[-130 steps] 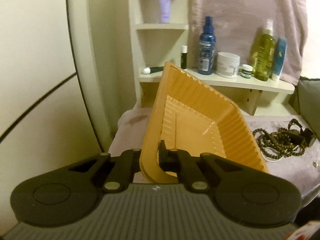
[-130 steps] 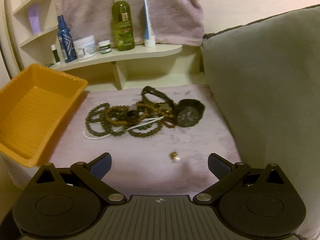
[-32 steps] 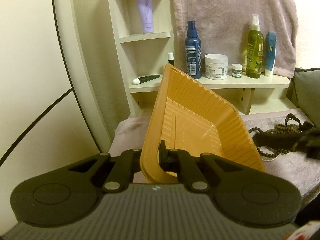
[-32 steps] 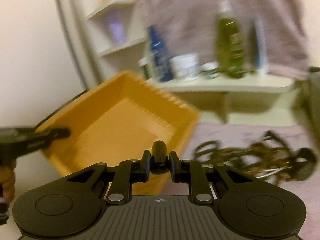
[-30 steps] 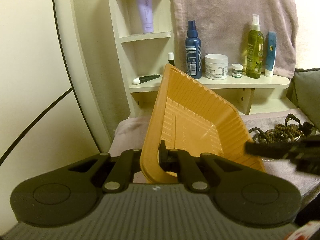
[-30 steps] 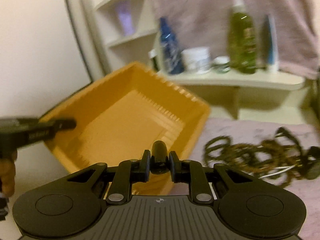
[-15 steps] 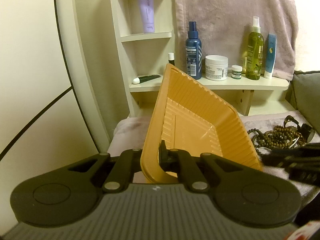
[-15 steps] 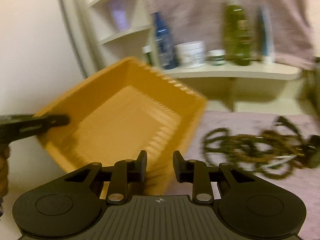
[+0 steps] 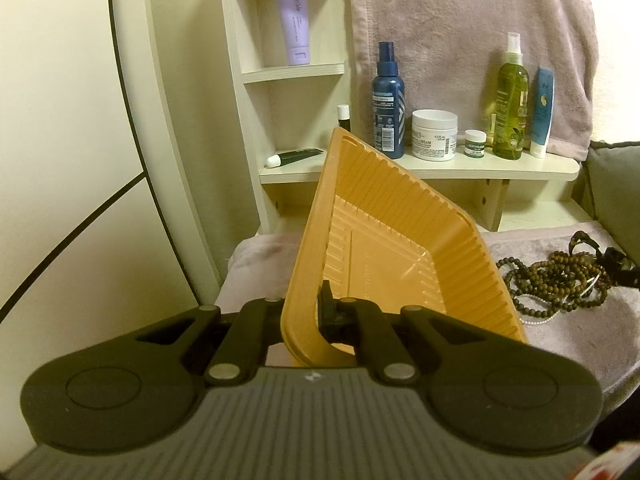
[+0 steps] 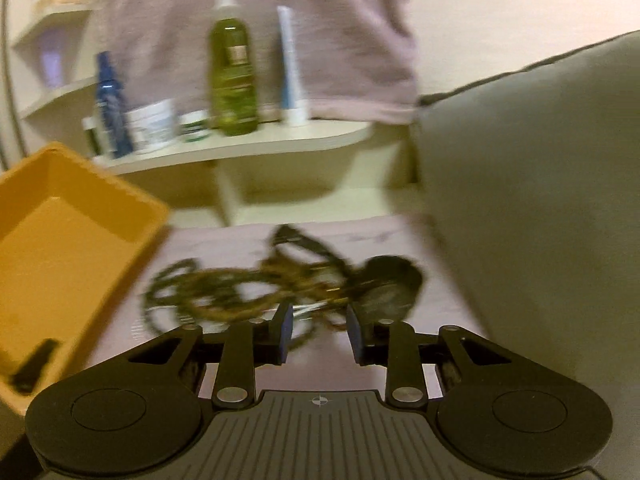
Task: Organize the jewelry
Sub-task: 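Grasp the black wristwatch by its case with the right tool, then lift the watch, carry it over the tray and open the right tool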
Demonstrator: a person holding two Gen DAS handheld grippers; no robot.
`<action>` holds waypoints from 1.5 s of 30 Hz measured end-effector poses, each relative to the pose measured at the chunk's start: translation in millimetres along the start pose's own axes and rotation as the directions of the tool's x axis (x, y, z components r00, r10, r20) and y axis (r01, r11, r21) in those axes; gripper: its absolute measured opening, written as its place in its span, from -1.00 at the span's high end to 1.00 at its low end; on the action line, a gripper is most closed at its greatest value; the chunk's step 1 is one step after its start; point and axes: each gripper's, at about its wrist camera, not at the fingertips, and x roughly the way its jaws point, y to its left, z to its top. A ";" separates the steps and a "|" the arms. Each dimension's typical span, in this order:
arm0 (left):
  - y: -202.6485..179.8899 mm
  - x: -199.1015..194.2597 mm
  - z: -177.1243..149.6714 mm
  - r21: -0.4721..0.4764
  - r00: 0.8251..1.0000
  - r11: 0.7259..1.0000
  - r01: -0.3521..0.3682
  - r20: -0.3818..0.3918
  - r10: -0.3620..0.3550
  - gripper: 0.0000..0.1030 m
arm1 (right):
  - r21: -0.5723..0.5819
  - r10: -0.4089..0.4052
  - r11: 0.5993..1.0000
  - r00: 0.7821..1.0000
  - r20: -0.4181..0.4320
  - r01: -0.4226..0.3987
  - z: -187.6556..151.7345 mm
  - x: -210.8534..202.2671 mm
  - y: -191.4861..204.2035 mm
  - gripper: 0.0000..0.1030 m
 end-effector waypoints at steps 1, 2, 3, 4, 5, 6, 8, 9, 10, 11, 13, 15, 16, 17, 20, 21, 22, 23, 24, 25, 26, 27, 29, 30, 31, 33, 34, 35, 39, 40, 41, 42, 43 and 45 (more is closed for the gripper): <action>0.3 0.4 0.1 -0.001 1.000 1.000 -0.001 -0.001 0.001 0.90 | 0.005 -0.010 1.000 1.000 0.003 0.010 0.1 2.4 -4.5 0.08; 0.4 0.5 0.2 -0.001 1.000 1.000 -0.003 -0.002 0.003 0.90 | 0.012 -0.018 1.000 1.000 0.007 0.018 -0.8 3.2 -8.6 -0.21; 0.1 0.8 0.6 0.000 1.000 1.000 -0.004 -0.002 0.004 0.90 | 0.016 -0.027 0.999 1.000 0.013 0.027 -1.3 4.9 -11.6 -0.28; -0.6 0.2 0.9 0.000 1.000 1.000 -0.005 -0.002 0.005 0.90 | 0.017 -0.035 0.999 0.999 0.019 0.034 -1.9 6.9 -13.2 -0.29; -0.7 0.2 1.1 0.001 1.000 1.000 -0.005 -0.003 0.005 0.90 | 0.016 -0.038 0.999 0.999 0.019 0.038 -1.5 10.2 -14.8 -0.29; -0.9 0.2 1.4 0.003 1.000 1.000 -0.006 -0.004 0.006 0.90 | 0.014 -0.043 0.999 0.999 0.018 0.043 -1.7 12.5 -16.1 -0.29; -1.3 0.3 1.7 0.003 1.000 1.000 -0.007 -0.005 0.007 0.90 | 0.016 -0.051 0.999 0.999 0.018 0.051 -1.0 20.1 -17.9 -0.29; -1.4 0.2 1.8 0.004 1.000 1.000 -0.008 -0.005 0.008 0.90 | 0.016 -0.051 0.999 0.999 0.018 0.051 -0.7 23.0 -20.0 -0.29; -1.5 0.2 1.9 0.004 1.000 1.000 -0.009 -0.006 0.009 0.90 | 0.015 -0.054 0.998 0.998 0.018 0.054 -0.8 26.4 -21.2 -0.29; -1.6 0.3 2.2 0.004 1.000 1.000 -0.009 -0.008 0.009 0.90 | 0.015 -0.059 0.998 0.998 0.016 0.059 -0.9 30.1 -22.2 -0.29; -1.4 0.0 2.5 0.002 1.000 1.000 -0.008 -0.009 0.008 0.90 | 0.021 -0.056 0.998 0.998 0.015 0.056 -1.6 35.2 -26.5 -0.29; -2.1 -0.4 2.9 0.004 1.000 1.000 -0.008 -0.009 0.008 0.90 | 0.024 -0.056 0.998 0.998 0.021 0.056 -2.2 38.6 -30.5 -0.28; -1.7 -0.1 2.8 0.004 1.000 1.000 -0.009 -0.009 0.009 0.90 | 0.024 -0.055 0.998 0.998 0.027 0.055 -2.2 39.5 -31.6 -0.28; -1.7 -0.2 2.9 0.004 1.000 1.000 -0.009 -0.008 0.009 0.90 | 0.027 -0.047 0.999 0.999 0.028 0.046 -2.3 40.9 -33.0 -0.28; -2.4 -0.1 3.5 0.005 1.000 1.000 -0.009 -0.009 0.009 0.90 | 0.029 -0.034 0.999 0.999 0.025 0.033 -3.0 42.9 -35.6 -0.01; -2.4 -0.2 3.5 0.005 1.000 1.000 -0.009 -0.009 0.009 0.90 | 0.031 -0.023 0.999 0.999 0.024 0.022 -3.2 43.0 -36.0 0.02; -2.7 -0.2 3.7 0.006 1.000 1.000 -0.009 -0.010 0.009 0.90 | 0.033 -0.020 0.999 0.999 0.028 0.019 -3.4 42.3 -35.7 0.05; -2.7 -0.3 3.7 0.006 1.000 1.000 -0.009 -0.009 0.009 0.90 | 0.031 -0.020 0.999 0.999 0.029 0.019 -3.6 41.8 -35.2 0.05; -3.1 -0.4 3.9 0.007 1.000 1.000 -0.009 -0.009 0.009 0.90 | 0.031 -0.021 0.999 0.999 0.030 0.020 -3.8 41.1 -34.7 0.06; -3.1 -0.7 3.9 0.008 1.000 1.000 -0.009 -0.008 0.009 0.90 | 0.034 -0.023 0.999 0.999 0.031 0.022 -3.8 40.0 -34.6 0.06; -3.2 -0.8 3.8 0.009 1.000 1.000 -0.009 -0.007 0.009 0.90 | 0.036 -0.027 0.999 0.999 0.030 0.026 -3.9 38.8 -34.0 0.07; -3.1 -0.6 3.6 0.009 1.000 1.000 -0.010 -0.007 0.010 0.90 | 0.031 -0.033 0.999 0.999 0.029 0.032 -4.2 37.8 -33.1 0.07; -2.7 -0.2 3.7 0.008 1.000 1.000 -0.009 -0.008 0.009 0.90 | 0.026 -0.041 0.999 0.999 0.030 0.040 -5.0 34.6 -31.4 0.07; -2.4 -0.5 3.4 0.007 1.000 1.000 -0.009 -0.008 0.009 0.90 | 0.024 -0.042 0.999 0.999 0.032 0.041 -5.3 33.2 -31.1 0.07; -2.5 0.1 3.4 0.007 1.000 1.000 -0.008 -0.008 0.009 0.90 | 0.020 -0.044 0.999 0.998 0.035 0.044 -5.5 31.2 -30.3 0.07; -2.4 0.0 3.5 0.007 1.000 1.000 -0.008 -0.008 0.008 0.90 | 0.015 -0.043 0.999 0.998 0.042 0.043 -5.7 26.6 -28.8 0.07; -2.2 -0.3 3.3 0.008 1.000 1.000 -0.007 -0.007 0.008 0.90 | 0.013 -0.044 0.999 0.998 0.047 0.043 -5.5 24.2 -27.9 0.07; -2.4 -0.2 3.3 0.008 1.000 1.000 -0.008 -0.007 0.008 0.90 | 0.011 -0.046 0.999 0.998 0.051 0.045 -4.7 21.6 -26.8 0.07; -1.5 -0.5 3.1 0.006 1.000 1.000 -0.006 -0.006 0.006 0.90 | 0.007 -0.030 1.000 0.997 0.071 0.030 0.6 9.3 -19.6 0.07; -1.4 -0.7 3.3 0.005 1.000 1.000 -0.005 -0.005 0.005 0.90 | 0.003 -0.021 1.000 0.997 0.078 0.021 2.4 5.8 -16.6 0.07; -1.6 -0.9 3.5 0.005 1.000 1.000 -0.004 -0.004 0.004 0.90 | -0.002 -0.003 1.000 0.996 0.084 0.004 5.2 1.9 -12.2 0.07; -1.3 -1.1 3.2 0.005 1.000 1.000 -0.004 -0.004 0.004 0.90 | -0.007 0.016 1.000 0.996 0.087 -0.016 7.4 -1.1 -7.8 0.07; -1.4 -1.4 3.6 0.005 1.000 1.000 -0.004 -0.003 0.004 0.90 | -0.014 0.039 0.999 0.995 0.089 -0.038 9.6 -4.1 -2.3 0.07; -0.6 -1.7 4.0 0.004 1.000 1.000 -0.002 -0.003 0.002 0.90 | -0.034 0.098 0.995 0.991 0.092 -0.096 12.9 -10.0 12.1 0.07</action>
